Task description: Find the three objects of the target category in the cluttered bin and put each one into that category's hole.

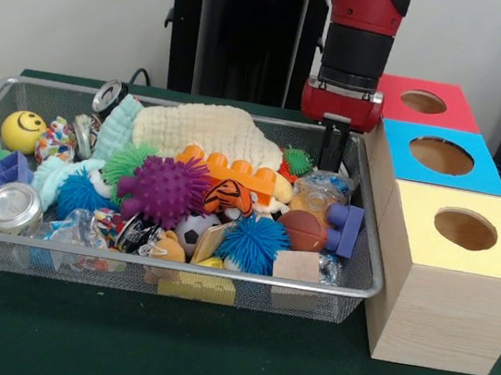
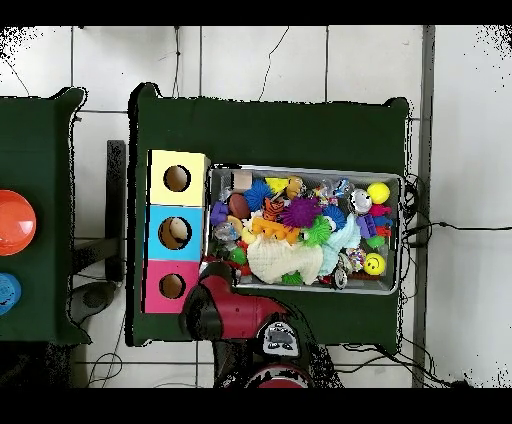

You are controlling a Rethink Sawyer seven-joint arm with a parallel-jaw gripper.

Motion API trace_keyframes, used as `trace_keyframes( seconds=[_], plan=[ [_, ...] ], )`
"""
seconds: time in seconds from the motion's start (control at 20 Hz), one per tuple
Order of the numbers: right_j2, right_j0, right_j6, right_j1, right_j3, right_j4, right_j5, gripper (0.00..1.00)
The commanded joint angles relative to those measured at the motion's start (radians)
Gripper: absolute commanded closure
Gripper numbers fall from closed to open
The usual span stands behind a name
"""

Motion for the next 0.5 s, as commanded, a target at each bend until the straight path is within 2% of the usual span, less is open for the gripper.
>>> trace_keyframes(
  seconds=[0.05,0.2,0.4,0.5],
  plan=[
    [0.121,-0.046,0.170,0.068,-0.029,-0.010,0.036,1.00],
    [0.133,-0.052,0.156,0.054,-0.034,0.008,0.100,1.00],
    [0.128,-0.047,0.157,0.051,-0.035,0.016,0.092,1.00],
    [0.129,-0.046,0.149,0.028,-0.033,0.023,0.127,1.00]
  ],
)
